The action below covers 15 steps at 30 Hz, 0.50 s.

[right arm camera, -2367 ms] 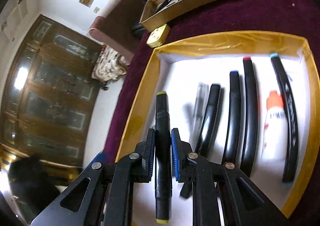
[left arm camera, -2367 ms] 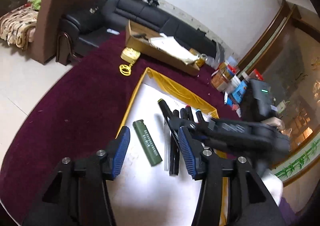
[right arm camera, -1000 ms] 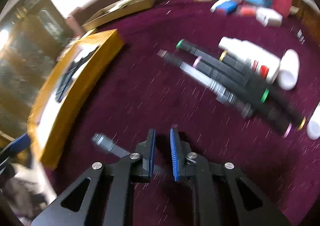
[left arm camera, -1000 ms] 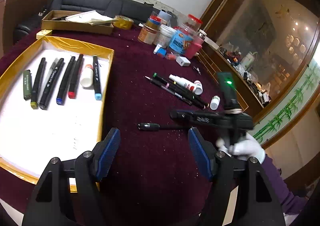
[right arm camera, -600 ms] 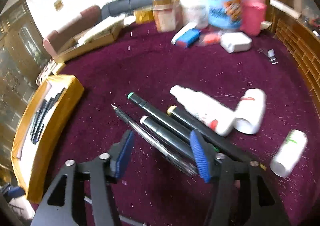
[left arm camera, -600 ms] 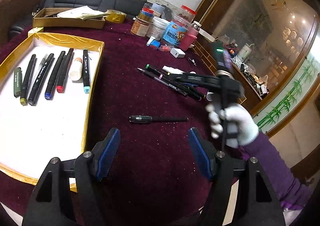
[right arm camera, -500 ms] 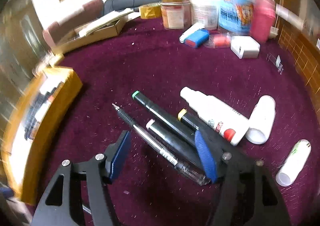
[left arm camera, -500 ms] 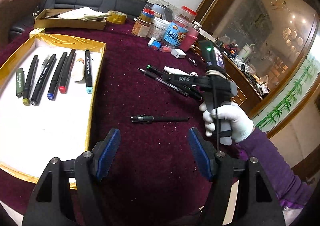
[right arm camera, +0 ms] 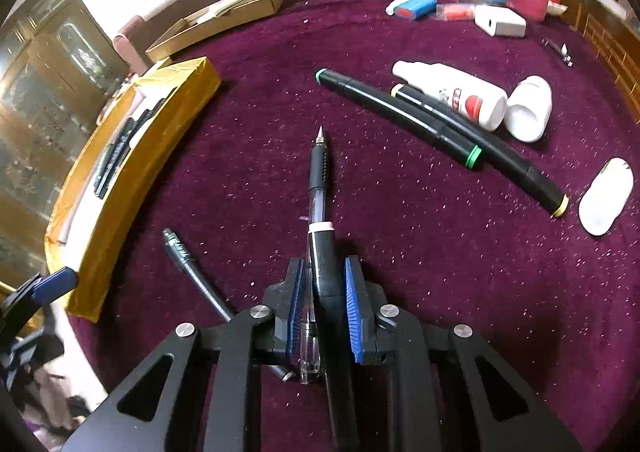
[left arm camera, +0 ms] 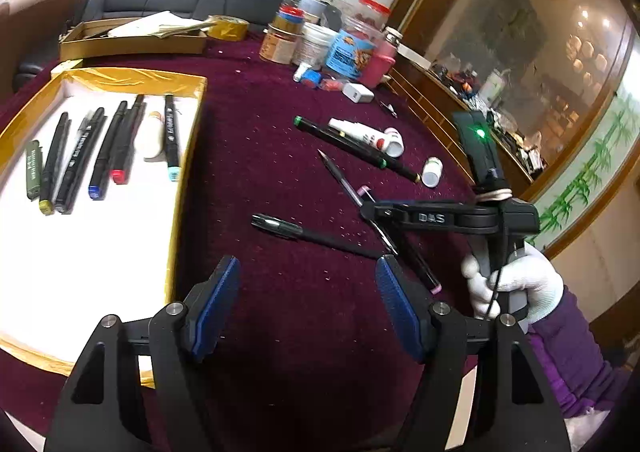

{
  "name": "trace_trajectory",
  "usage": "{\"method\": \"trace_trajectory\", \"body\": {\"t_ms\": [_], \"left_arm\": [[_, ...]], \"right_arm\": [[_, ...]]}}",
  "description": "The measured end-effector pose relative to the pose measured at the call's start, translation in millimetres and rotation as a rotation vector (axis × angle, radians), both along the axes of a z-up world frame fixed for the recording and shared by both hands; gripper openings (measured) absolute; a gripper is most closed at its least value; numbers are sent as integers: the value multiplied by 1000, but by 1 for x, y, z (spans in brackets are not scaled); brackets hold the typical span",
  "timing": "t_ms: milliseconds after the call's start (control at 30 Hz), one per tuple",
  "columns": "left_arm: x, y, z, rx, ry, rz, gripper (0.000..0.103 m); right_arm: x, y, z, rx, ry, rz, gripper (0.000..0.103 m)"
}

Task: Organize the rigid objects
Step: 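Move the right gripper back to the pile and grasp the clear pen, then grasp the thin black pen on the carpet with the left gripper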

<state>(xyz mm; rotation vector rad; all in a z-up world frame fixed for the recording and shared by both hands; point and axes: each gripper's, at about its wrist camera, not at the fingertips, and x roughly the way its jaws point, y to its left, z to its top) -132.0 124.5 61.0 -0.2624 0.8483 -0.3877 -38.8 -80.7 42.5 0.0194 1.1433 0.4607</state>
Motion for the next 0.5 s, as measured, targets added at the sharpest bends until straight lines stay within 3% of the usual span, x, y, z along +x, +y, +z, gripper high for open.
{"method": "trace_trajectory", "body": {"t_ms": [133,233,300,367,433,500], "left_arm": [[-5,-19,6,86,-36,-55,70],[-7,-32,10,177,-69,-99,70],[-4,-44,9,241,-84,-149,70],[1,-60,5,318,-106,-214,70],[7,-81,-1,414,-154,-316,70],[14,-100,-6,516,-197,-401,70]], "right_arm": [[-5,8,-2,-37,-40,-17,16],[-13,-11,1,8,-21,-69,14],[-17,-28,6,-11,-68,-111,14],[-25,-44,4,-7,-64,-128,21],[-32,-63,2,39,-47,-166,37],[-40,-78,1,52,-44,-192,38]]}}
